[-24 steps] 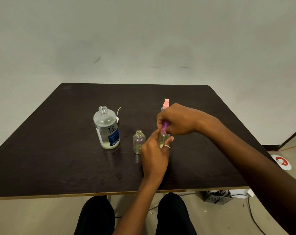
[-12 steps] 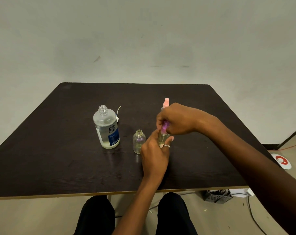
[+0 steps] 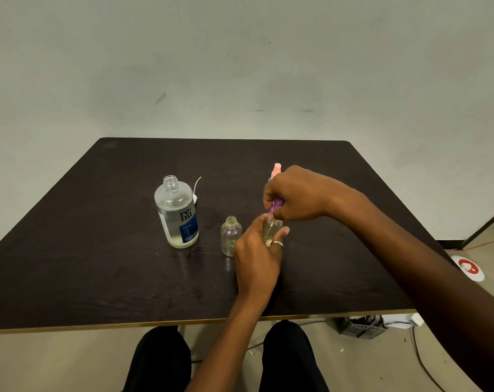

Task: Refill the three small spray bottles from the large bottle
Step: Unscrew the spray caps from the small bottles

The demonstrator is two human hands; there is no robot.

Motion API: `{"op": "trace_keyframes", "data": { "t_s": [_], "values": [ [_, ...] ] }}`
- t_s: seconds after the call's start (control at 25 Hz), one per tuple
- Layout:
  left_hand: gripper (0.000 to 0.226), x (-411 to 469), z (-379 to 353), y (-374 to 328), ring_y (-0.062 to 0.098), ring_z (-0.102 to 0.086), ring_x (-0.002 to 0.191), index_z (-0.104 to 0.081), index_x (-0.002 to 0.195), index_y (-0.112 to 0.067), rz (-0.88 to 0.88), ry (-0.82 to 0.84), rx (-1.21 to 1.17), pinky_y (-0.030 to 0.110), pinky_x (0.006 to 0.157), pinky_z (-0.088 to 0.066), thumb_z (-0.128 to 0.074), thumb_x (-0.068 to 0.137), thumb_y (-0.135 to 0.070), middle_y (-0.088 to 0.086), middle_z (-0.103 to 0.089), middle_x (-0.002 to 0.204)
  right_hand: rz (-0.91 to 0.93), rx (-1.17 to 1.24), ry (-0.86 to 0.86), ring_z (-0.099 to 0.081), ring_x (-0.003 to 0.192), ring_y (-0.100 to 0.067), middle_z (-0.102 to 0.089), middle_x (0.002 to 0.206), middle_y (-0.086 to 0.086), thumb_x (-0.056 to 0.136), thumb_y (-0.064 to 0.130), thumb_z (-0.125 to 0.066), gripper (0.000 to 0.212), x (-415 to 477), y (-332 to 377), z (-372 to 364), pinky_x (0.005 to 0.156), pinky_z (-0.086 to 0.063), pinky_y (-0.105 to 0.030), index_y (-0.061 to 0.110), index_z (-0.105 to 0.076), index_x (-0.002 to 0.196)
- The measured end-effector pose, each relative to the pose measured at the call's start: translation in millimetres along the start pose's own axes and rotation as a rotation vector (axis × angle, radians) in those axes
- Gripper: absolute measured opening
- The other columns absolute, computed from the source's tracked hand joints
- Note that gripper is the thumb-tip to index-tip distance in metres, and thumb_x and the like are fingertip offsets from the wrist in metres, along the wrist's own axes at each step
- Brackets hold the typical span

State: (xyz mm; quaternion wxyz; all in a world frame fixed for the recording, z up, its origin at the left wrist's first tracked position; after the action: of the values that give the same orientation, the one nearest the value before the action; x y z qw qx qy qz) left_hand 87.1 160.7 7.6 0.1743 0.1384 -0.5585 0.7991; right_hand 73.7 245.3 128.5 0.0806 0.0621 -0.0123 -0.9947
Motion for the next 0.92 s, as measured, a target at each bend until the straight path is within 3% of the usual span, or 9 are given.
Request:
{"op": "trace_keyframes", "data": {
  "t_s": [0.2,0.36,0.56,0.76,0.92],
  "values": [
    [0.049,-0.6,0.4,-0.1,0.006,-0.066,0.097,-0.062,0.128,-0.015,0.008,-0.023,-0.012,0.016,0.081,-0.054,-0.072,0.088,-0.04,-0.002,-0.072,0.108,0.031,0.04,-0.006,-0.055,0.073,0.0,-0.063,0.088,0.014,0.083,0.016,-0.069,0.017,-11.3,-2.7,30.4,0.064,-0.039,-0.014,0.021,-0.071,0.099],
    [0.049,-0.9,0.6,0.7,0.007,-0.067,0.096,-0.062,0.128,-0.015,0.01,-0.026,-0.002,0.021,0.081,-0.056,-0.072,0.088,-0.041,-0.002,-0.073,0.107,0.002,0.044,-0.1,-0.059,0.083,-0.006,-0.066,0.094,0.012,0.081,0.022,-0.071,0.02,-22.0,-7.7,65.8,0.073,-0.05,-0.026,0.026,-0.072,0.1],
    [0.05,-1.3,1.2,0.3,0.008,-0.067,0.098,-0.062,0.129,-0.015,0.004,-0.027,0.003,0.02,0.081,-0.056,-0.071,0.088,-0.042,-0.002,-0.072,0.108,-0.002,0.049,-0.237,-0.061,0.085,-0.01,-0.068,0.091,0.01,0.08,0.018,-0.069,0.018,-9.9,-5.3,92.2,0.074,-0.05,-0.029,0.027,-0.074,0.095],
    [0.054,-1.2,2.0,-1.3,0.01,-0.066,0.107,-0.061,0.132,-0.014,-0.009,-0.024,0.04,0.017,0.087,-0.052,-0.07,0.088,-0.045,0.001,-0.071,0.117,-0.026,0.06,-0.25,-0.063,0.09,-0.016,-0.069,0.102,0.001,0.084,0.018,-0.063,0.025,44.0,-5.8,51.9,0.073,-0.047,-0.025,0.018,-0.071,0.108],
    [0.053,0.3,1.6,-0.3,0.009,-0.066,0.107,-0.062,0.13,-0.014,-0.014,-0.023,0.045,0.013,0.087,-0.05,-0.073,0.086,-0.042,0.002,-0.071,0.117,-0.039,0.001,-0.175,-0.065,0.094,-0.022,-0.069,0.109,-0.007,0.088,0.016,-0.06,0.029,89.5,-12.1,1.2,0.083,-0.054,-0.034,0.012,-0.069,0.115]
  ]
}}
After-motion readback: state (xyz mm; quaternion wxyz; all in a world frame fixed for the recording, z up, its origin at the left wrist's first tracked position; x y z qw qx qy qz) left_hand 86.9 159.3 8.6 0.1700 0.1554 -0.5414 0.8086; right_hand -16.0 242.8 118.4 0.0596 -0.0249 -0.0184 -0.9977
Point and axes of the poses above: each hand's wrist, its own x-axis towards the middle knuckle, its own z-axis out of the back of the hand, y = z × x, the point moved 6 cm from there along x, towards the middle knuckle
